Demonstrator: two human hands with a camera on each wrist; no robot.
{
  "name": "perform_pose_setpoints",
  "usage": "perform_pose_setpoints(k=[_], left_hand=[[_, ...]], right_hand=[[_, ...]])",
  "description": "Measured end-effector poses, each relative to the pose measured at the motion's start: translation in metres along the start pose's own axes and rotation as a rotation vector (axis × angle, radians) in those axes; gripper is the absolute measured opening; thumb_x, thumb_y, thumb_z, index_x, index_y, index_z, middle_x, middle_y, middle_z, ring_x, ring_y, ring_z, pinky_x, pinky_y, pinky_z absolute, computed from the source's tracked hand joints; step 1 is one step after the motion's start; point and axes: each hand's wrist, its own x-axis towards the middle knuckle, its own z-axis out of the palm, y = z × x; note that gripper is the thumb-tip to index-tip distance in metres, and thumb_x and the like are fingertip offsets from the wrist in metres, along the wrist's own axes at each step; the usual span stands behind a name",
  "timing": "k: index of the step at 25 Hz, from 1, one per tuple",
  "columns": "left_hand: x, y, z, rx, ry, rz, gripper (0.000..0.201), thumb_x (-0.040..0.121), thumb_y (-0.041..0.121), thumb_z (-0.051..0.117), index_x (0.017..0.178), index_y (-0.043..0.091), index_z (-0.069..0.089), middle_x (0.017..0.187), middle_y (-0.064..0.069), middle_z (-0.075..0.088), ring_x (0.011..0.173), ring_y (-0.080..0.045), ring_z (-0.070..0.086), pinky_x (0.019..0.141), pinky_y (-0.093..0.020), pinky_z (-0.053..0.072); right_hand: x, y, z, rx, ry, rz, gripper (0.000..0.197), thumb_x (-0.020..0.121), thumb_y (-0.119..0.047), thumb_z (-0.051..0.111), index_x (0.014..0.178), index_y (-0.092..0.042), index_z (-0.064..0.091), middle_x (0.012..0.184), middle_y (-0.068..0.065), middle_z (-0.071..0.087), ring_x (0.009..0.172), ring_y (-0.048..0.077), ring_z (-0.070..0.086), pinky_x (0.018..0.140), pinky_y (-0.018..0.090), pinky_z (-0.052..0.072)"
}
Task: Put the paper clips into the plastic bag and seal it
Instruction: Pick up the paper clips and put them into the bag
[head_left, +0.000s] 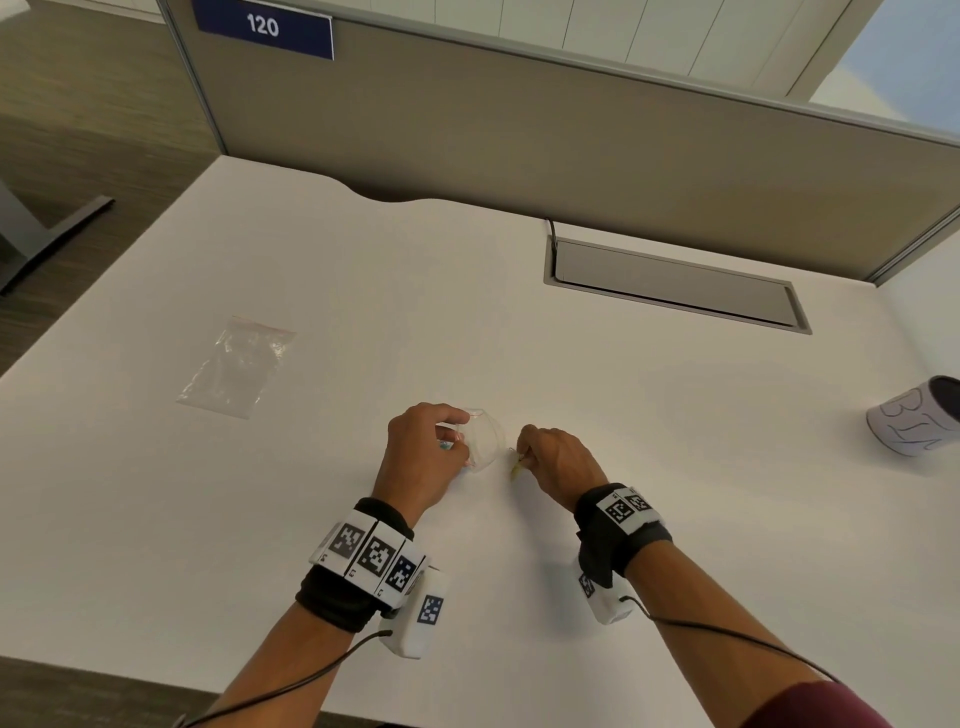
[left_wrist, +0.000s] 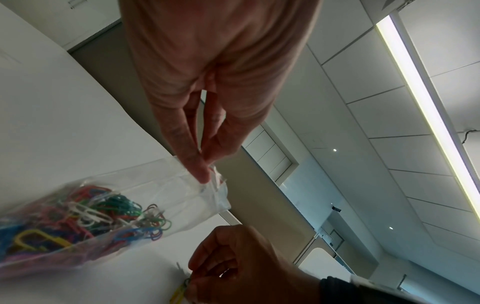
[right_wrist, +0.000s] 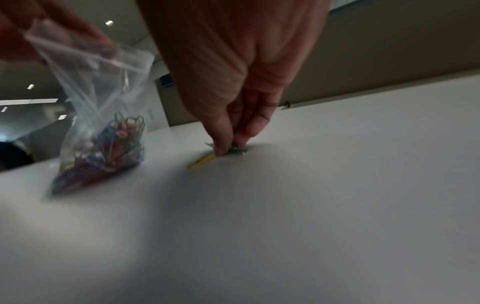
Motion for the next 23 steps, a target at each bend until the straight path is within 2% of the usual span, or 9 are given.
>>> perform_pose_setpoints(k=[3, 7, 9, 11, 14, 15, 17, 20, 23], left_hand=[[0.000, 0.000, 0.001, -0.024, -0.005, 0.004, 0.029, 0.081, -0.007, 0.063, 0.106, 0.006, 0.071, 0.112, -0.010, 0.068, 0.086, -0.017, 0.069, 0.065, -0.012, 0.052], [0.000, 0.001, 0.001, -0.022, -0.006, -0.003, 0.030, 0.080, -0.006, 0.065, 0.108, 0.004, 0.071, 0.114, -0.010, 0.068, 0.088, -0.019, 0.069, 0.070, -0.018, 0.054], [0.000, 0.002, 0.000, -0.019, -0.004, -0.007, 0.030, 0.080, -0.006, 0.066, 0.109, 0.004, 0.070, 0.115, -0.010, 0.068, 0.089, -0.019, 0.069, 0.071, -0.017, 0.052], [0.000, 0.002, 0.000, -0.008, -0.006, -0.007, 0.030, 0.080, -0.005, 0.066, 0.109, 0.004, 0.070, 0.115, -0.010, 0.068, 0.089, -0.018, 0.069, 0.069, -0.014, 0.050], [0.000, 0.002, 0.000, 0.001, -0.007, -0.015, 0.031, 0.080, -0.005, 0.067, 0.109, 0.005, 0.070, 0.115, -0.011, 0.068, 0.089, -0.018, 0.069, 0.065, -0.009, 0.047], [0.001, 0.002, 0.000, -0.002, -0.007, -0.018, 0.031, 0.079, -0.005, 0.068, 0.109, 0.005, 0.070, 0.115, -0.011, 0.068, 0.089, -0.018, 0.069, 0.065, -0.009, 0.048], [0.000, 0.005, 0.000, -0.009, -0.011, -0.037, 0.032, 0.080, -0.005, 0.069, 0.110, 0.004, 0.069, 0.117, -0.012, 0.068, 0.092, -0.020, 0.069, 0.071, -0.016, 0.053], [-0.002, 0.009, 0.001, -0.013, -0.028, -0.071, 0.036, 0.080, -0.003, 0.070, 0.115, 0.003, 0.067, 0.118, -0.014, 0.068, 0.097, -0.023, 0.068, 0.079, -0.022, 0.053], [-0.003, 0.009, 0.000, -0.024, -0.031, -0.072, 0.038, 0.080, -0.004, 0.071, 0.117, 0.004, 0.066, 0.118, -0.014, 0.068, 0.095, -0.020, 0.067, 0.079, -0.022, 0.053]], right_hand=[[0.003, -0.002, -0.001, 0.135, -0.033, 0.095, 0.019, 0.085, -0.002, 0.055, 0.104, -0.003, 0.053, 0.095, 0.015, 0.067, 0.084, 0.032, 0.061, 0.071, 0.039, 0.051], [0.007, -0.008, -0.006, 0.184, -0.098, 0.159, 0.022, 0.085, 0.001, 0.051, 0.103, -0.001, 0.063, 0.104, 0.017, 0.065, 0.096, 0.031, 0.061, 0.079, 0.032, 0.048], [0.005, -0.010, -0.007, 0.175, -0.091, 0.184, 0.022, 0.083, 0.001, 0.052, 0.098, -0.003, 0.067, 0.102, 0.015, 0.067, 0.092, 0.029, 0.062, 0.077, 0.030, 0.047], [0.002, -0.012, -0.013, 0.220, -0.046, 0.222, 0.020, 0.080, 0.002, 0.054, 0.092, -0.003, 0.070, 0.093, 0.013, 0.069, 0.080, 0.023, 0.060, 0.070, 0.026, 0.046], [-0.001, -0.022, -0.037, 0.559, 0.106, 0.319, 0.013, 0.077, 0.002, 0.062, 0.084, -0.003, 0.072, 0.071, 0.007, 0.066, 0.062, 0.016, 0.058, 0.061, 0.025, 0.049], [-0.003, -0.027, -0.049, 0.737, 0.106, 0.319, 0.011, 0.077, 0.003, 0.065, 0.084, -0.001, 0.072, 0.069, 0.007, 0.066, 0.060, 0.015, 0.059, 0.062, 0.027, 0.052], [-0.002, -0.041, -0.070, 0.954, -0.015, 0.257, 0.010, 0.078, 0.005, 0.067, 0.087, 0.003, 0.071, 0.069, 0.009, 0.067, 0.060, 0.013, 0.061, 0.066, 0.024, 0.056], [0.007, -0.065, -0.081, 0.754, -0.149, 0.220, 0.011, 0.078, 0.000, 0.070, 0.088, 0.000, 0.072, 0.074, 0.011, 0.071, 0.065, 0.015, 0.067, 0.066, 0.022, 0.057], [0.014, -0.076, -0.074, 0.640, -0.105, 0.274, 0.017, 0.079, -0.006, 0.073, 0.096, -0.002, 0.072, 0.087, 0.015, 0.075, 0.077, 0.022, 0.074, 0.069, 0.026, 0.060]])
